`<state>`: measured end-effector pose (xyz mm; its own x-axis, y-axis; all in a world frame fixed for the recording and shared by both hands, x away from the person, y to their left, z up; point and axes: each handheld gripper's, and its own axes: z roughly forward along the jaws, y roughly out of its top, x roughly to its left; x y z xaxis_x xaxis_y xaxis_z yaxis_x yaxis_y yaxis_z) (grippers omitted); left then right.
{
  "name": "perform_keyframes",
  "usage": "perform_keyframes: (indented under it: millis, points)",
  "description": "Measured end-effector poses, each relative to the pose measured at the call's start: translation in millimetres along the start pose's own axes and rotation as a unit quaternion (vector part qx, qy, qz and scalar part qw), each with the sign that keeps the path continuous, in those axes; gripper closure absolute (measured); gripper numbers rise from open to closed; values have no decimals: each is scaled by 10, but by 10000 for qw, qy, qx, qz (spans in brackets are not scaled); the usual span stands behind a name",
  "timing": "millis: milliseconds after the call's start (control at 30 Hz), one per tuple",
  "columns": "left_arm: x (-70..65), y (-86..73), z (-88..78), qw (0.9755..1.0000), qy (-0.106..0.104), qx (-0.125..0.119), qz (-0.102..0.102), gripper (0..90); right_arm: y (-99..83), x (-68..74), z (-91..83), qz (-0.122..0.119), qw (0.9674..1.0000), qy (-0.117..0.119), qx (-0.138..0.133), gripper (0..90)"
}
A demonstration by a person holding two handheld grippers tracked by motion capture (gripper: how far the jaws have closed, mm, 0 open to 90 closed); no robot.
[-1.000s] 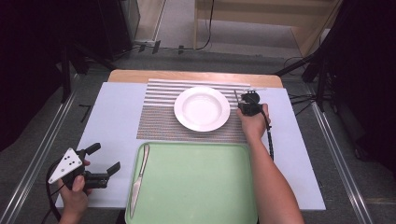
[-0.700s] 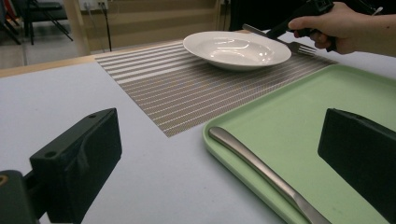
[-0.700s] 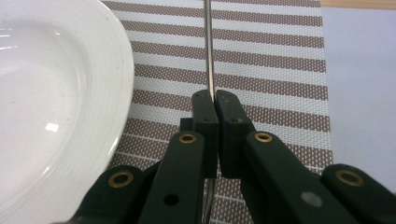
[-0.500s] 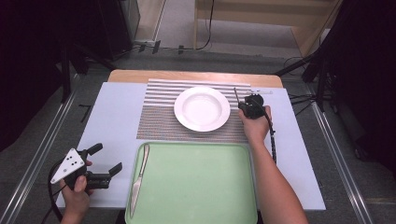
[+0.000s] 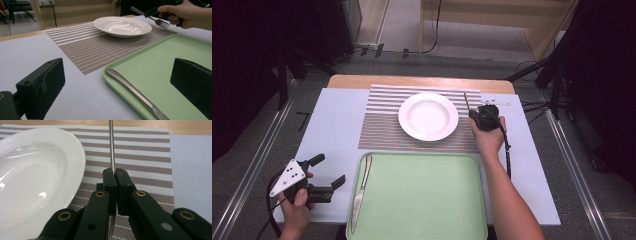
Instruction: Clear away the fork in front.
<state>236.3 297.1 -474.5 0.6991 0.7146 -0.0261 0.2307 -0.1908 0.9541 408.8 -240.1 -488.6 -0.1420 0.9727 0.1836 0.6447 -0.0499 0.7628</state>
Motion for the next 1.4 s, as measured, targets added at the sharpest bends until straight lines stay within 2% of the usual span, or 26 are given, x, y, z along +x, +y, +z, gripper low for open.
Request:
perform_keyframes:
  millis: [400,767,1133,1400]
  points:
    - [-93,62,72,9999,-53,14,103,0,-94,-19,-157,-59,9997,135,-185,867]
    - [-244,175,217,9995,-294,-4,134,0,-182,35,-303,-125,9988,334,-330,866]
    - [-419,349,408,9982,-536,-15,258,0,-254,94,-485,-252,9970,491,-547,867]
    - [-566,491,633,9967,-735,-48,332,0,-333,97,-635,-242,9957,604,-664,866]
